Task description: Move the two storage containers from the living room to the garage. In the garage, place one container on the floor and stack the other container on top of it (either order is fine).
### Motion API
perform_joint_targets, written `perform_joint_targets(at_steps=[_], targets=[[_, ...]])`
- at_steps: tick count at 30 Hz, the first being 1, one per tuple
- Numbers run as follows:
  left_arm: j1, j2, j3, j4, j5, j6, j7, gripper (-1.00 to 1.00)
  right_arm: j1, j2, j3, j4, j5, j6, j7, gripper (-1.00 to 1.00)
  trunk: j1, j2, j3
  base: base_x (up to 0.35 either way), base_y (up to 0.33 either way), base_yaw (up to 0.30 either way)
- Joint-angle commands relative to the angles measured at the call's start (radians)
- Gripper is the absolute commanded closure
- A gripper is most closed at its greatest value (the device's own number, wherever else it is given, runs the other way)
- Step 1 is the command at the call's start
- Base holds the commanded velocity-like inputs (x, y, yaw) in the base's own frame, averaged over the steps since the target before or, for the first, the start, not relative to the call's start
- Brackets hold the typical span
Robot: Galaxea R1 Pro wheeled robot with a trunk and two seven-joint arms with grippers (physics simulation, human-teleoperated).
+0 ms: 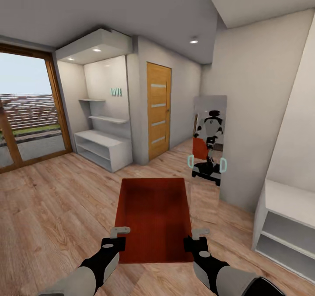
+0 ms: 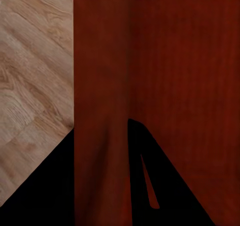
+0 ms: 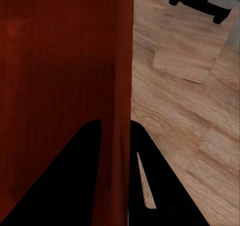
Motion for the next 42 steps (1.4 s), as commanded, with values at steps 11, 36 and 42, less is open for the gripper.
perform_joint_targets(at_steps=[11, 36, 42], targets=[[-0.001, -0.002, 0.057, -0.016, -0.024, 0.004, 0.004, 1.0, 0.0, 0.0, -0.008, 0.004, -0.027, -0.007, -0.006, 1.0, 0.001, -0.001, -0.001, 0.321, 0.0, 0.269], [-0.001, -0.003, 0.057, -0.016, -0.024, 0.003, 0.004, 1.0, 0.0, 0.0, -0.008, 0.004, -0.027, -0.006, -0.006, 1.0, 0.001, -0.001, -0.001, 0.321, 0.0, 0.113], [-0.001, -0.003, 0.057, -0.016, -0.024, 0.002, 0.004, 1.0, 0.0, 0.0, -0.008, 0.004, -0.027, -0.007, -0.006, 1.0, 0.001, -0.001, -0.001, 0.321, 0.0, 0.0]])
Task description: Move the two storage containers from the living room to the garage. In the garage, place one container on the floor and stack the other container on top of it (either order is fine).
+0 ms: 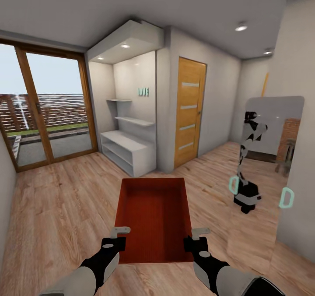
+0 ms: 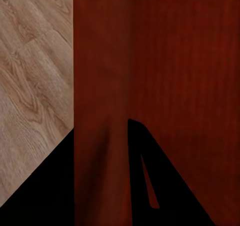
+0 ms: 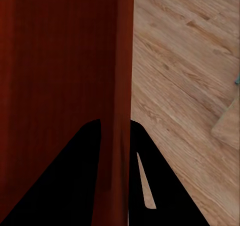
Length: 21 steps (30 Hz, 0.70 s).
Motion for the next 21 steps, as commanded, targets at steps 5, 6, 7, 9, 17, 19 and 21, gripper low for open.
perform_joint_targets(at_steps=[5, 6, 7, 9, 17, 19, 21], targets=[[-0.001, -0.002, 0.056, -0.017, -0.023, 0.004, 0.003, 1.0, 0.0, 0.0, -0.009, 0.004, -0.026, -0.006, -0.006, 1.0, 0.001, -0.001, -0.001, 0.321, 0.0, 0.0], [-0.001, -0.002, 0.056, -0.017, -0.023, 0.004, 0.003, 1.0, 0.0, 0.0, -0.009, 0.004, -0.026, -0.006, -0.006, 1.0, 0.001, -0.001, -0.001, 0.321, 0.0, 0.0], [-0.001, -0.002, 0.056, -0.017, -0.023, 0.004, 0.003, 1.0, 0.0, 0.0, -0.009, 0.004, -0.026, -0.006, -0.006, 1.0, 0.001, -0.001, -0.001, 0.321, 0.0, 0.0], [-0.001, -0.002, 0.056, -0.017, -0.023, 0.004, 0.003, 1.0, 0.0, 0.0, -0.009, 0.004, -0.026, -0.006, -0.006, 1.0, 0.001, -0.001, -0.001, 0.321, 0.0, 0.0], [-0.001, -0.002, 0.056, -0.017, -0.023, 0.003, 0.003, 1.0, 0.0, 0.0, -0.008, 0.004, -0.026, -0.006, -0.006, 1.0, 0.001, -0.001, -0.001, 0.321, 0.0, 0.0], [-0.001, -0.002, 0.056, -0.017, -0.023, 0.003, 0.003, 1.0, 0.0, 0.0, -0.008, 0.004, -0.026, -0.006, -0.006, 1.0, 0.001, -0.001, -0.001, 0.321, 0.0, 0.0], [-0.001, -0.002, 0.056, -0.017, -0.023, 0.003, 0.003, 1.0, 0.0, 0.0, -0.009, 0.004, -0.026, -0.006, -0.006, 1.0, 0.001, -0.001, -0.001, 0.321, 0.0, 0.0]])
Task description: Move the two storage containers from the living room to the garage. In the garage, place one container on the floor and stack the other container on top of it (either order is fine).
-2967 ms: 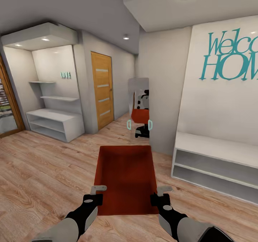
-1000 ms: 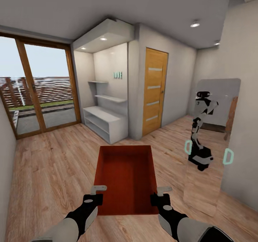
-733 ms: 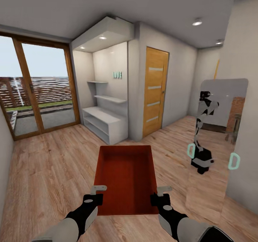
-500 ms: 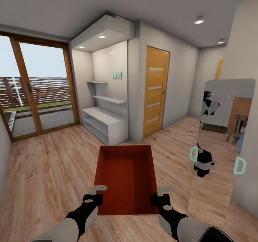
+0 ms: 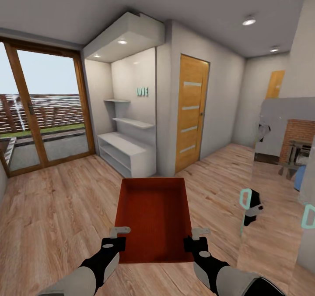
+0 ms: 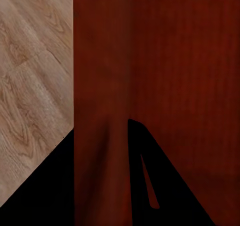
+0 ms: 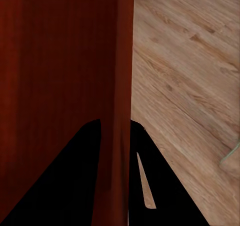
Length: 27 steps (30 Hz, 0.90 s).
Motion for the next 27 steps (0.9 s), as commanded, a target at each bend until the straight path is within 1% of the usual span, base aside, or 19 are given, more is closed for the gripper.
perform_joint_targets(at_steps=[1, 24, 27], targets=[[-0.001, -0.002, 0.056, -0.017, -0.023, 0.004, 0.003, 1.0, 0.0, 0.0, -0.009, 0.004, -0.026, -0.006, -0.006, 1.0, 0.001, -0.001, -0.001, 0.321, 0.0, 0.0], [-0.001, -0.002, 0.056, -0.017, -0.023, 0.004, 0.003, 1.0, 0.0, 0.0, -0.008, 0.004, -0.026, -0.006, -0.006, 1.0, 0.001, -0.001, -0.001, 0.321, 0.0, 0.0], [-0.001, -0.001, 0.056, -0.017, -0.023, 0.004, 0.003, 1.0, 0.0, 0.0, -0.009, 0.004, -0.026, -0.006, -0.006, 1.0, 0.001, -0.001, -0.001, 0.321, 0.0, -0.072]])
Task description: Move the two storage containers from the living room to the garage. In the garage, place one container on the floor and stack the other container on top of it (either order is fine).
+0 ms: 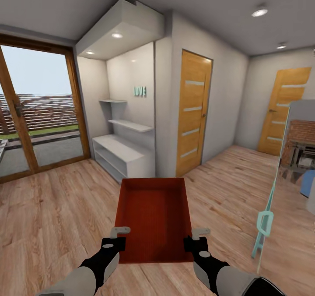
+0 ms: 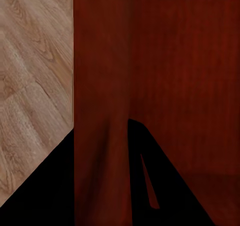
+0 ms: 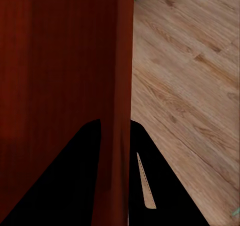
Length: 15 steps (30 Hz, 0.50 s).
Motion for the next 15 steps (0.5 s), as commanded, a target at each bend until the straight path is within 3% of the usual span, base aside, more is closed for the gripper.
perform_joint_targets(at_steps=[1, 15], targets=[[-0.001, -0.002, 0.056, -0.016, -0.023, 0.004, 0.004, 1.0, -0.001, 0.0, -0.008, 0.004, -0.027, -0.006, -0.006, 1.0, 0.001, -0.001, -0.001, 0.322, 0.0, -0.196], [-0.001, -0.002, 0.056, -0.016, -0.023, 0.004, 0.004, 1.0, -0.001, 0.0, -0.008, 0.004, -0.027, -0.006, -0.006, 1.0, 0.001, -0.001, -0.001, 0.322, 0.064, -0.269]])
